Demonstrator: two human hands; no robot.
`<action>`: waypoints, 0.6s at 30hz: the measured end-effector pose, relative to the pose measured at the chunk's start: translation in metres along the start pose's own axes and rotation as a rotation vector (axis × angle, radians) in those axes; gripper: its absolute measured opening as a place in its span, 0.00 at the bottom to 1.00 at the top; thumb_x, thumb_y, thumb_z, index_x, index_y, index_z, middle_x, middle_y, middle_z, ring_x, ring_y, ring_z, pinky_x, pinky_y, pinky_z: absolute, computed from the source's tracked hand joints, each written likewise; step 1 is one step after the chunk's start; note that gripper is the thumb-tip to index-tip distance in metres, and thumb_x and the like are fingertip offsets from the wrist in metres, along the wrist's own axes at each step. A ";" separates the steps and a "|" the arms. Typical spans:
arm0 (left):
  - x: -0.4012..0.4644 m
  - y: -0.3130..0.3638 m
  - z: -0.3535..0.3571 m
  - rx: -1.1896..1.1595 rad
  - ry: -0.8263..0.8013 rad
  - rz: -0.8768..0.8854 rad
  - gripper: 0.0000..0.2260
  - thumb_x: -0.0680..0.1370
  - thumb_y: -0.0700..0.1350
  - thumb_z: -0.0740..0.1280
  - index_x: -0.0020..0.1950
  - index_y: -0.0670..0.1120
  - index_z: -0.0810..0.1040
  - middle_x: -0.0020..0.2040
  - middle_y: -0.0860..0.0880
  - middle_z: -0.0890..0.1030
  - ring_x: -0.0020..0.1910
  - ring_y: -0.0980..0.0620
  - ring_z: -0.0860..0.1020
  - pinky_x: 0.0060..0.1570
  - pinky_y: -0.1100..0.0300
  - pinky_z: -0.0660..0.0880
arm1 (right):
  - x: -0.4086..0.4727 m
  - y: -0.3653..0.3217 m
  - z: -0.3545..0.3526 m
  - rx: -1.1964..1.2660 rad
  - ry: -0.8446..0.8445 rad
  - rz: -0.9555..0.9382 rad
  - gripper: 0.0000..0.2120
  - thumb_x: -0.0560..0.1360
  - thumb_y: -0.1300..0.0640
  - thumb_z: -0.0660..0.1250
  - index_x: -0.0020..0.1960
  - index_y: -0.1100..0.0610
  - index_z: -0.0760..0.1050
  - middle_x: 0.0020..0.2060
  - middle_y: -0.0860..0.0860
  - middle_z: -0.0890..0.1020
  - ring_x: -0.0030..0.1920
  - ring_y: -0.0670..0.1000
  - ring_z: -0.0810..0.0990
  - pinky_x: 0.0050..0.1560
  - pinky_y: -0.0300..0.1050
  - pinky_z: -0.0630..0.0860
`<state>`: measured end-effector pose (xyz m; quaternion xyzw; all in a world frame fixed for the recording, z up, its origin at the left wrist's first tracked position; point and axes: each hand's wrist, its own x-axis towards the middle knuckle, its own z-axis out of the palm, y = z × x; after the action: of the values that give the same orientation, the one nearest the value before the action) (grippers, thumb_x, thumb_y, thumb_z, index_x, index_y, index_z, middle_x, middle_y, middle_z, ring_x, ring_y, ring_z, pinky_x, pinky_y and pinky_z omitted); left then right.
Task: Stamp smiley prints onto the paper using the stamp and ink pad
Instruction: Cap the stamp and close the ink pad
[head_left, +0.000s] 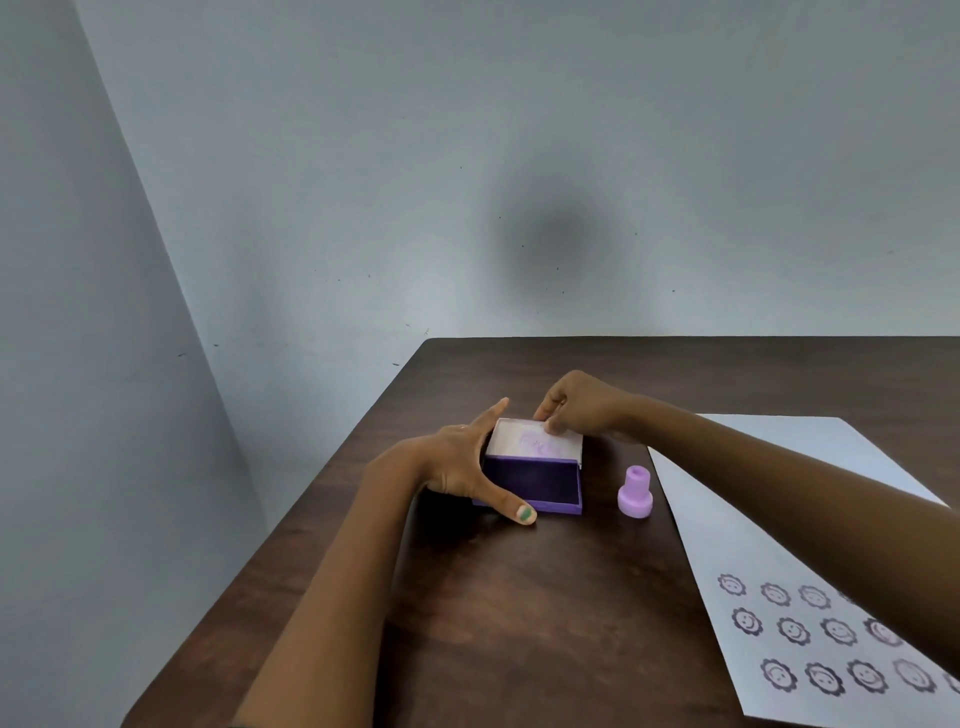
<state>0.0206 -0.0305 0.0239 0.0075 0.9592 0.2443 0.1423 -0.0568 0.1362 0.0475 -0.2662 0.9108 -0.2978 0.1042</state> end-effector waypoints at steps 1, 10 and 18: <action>0.000 0.000 0.000 -0.003 -0.002 -0.001 0.60 0.58 0.63 0.77 0.74 0.60 0.36 0.78 0.49 0.52 0.76 0.44 0.54 0.73 0.43 0.55 | 0.000 -0.002 -0.001 0.007 -0.002 -0.002 0.12 0.74 0.69 0.63 0.55 0.67 0.78 0.55 0.61 0.80 0.52 0.54 0.77 0.55 0.48 0.75; -0.002 -0.001 0.001 -0.148 0.091 0.033 0.68 0.52 0.62 0.79 0.62 0.66 0.19 0.78 0.46 0.52 0.75 0.44 0.56 0.73 0.46 0.57 | -0.006 -0.015 -0.015 0.112 0.050 -0.121 0.10 0.73 0.70 0.63 0.50 0.65 0.80 0.42 0.57 0.81 0.44 0.52 0.78 0.45 0.44 0.76; -0.005 -0.009 -0.006 -0.203 0.132 0.054 0.68 0.56 0.56 0.81 0.64 0.64 0.20 0.78 0.46 0.52 0.75 0.44 0.56 0.72 0.47 0.56 | -0.022 -0.022 -0.015 0.064 0.046 -0.239 0.08 0.72 0.68 0.67 0.50 0.62 0.80 0.46 0.60 0.84 0.44 0.52 0.80 0.50 0.46 0.78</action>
<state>0.0242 -0.0414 0.0258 0.0027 0.9361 0.3441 0.0724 -0.0341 0.1409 0.0732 -0.3627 0.8648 -0.3428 0.0555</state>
